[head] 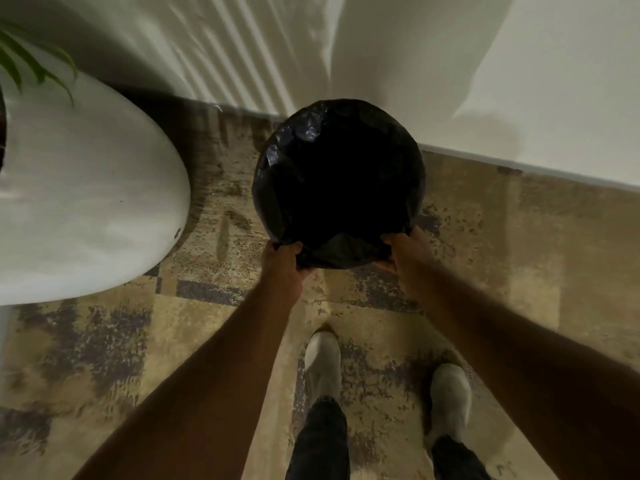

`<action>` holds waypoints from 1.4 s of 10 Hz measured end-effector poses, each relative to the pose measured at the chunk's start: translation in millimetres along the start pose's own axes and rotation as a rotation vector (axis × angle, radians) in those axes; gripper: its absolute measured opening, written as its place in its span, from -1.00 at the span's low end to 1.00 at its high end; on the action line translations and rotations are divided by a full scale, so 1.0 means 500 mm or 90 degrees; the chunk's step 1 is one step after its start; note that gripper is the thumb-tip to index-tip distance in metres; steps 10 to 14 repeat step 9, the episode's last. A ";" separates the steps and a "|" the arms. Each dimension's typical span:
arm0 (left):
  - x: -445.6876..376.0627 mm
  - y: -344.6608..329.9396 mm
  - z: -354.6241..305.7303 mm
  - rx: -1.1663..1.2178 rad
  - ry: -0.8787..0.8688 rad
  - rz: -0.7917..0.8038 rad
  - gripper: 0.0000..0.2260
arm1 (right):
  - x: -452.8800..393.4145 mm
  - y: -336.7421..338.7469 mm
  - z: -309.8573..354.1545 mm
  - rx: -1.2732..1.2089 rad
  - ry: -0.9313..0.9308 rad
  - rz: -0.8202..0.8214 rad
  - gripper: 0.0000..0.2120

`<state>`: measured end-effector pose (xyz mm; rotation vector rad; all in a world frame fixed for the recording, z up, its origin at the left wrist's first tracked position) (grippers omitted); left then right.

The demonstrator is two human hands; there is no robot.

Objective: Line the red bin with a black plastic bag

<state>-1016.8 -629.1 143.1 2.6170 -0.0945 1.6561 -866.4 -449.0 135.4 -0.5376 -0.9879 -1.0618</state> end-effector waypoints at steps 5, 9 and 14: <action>-0.207 0.013 -0.037 0.017 0.012 0.040 -0.50 | -0.171 -0.122 -0.011 0.058 0.063 0.007 -0.45; -0.140 0.029 -0.031 -0.161 0.000 0.021 -0.45 | -0.102 -0.090 0.000 0.127 0.035 0.046 -0.41; -0.140 0.029 -0.031 -0.161 0.000 0.021 -0.45 | -0.102 -0.090 0.000 0.127 0.035 0.046 -0.41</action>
Point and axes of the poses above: each hand's wrist, its own x-axis away from the middle knuckle, its own y-axis out of the back of the hand, z = x × y, the point moved 7 cm from there along -x, towards the middle knuckle
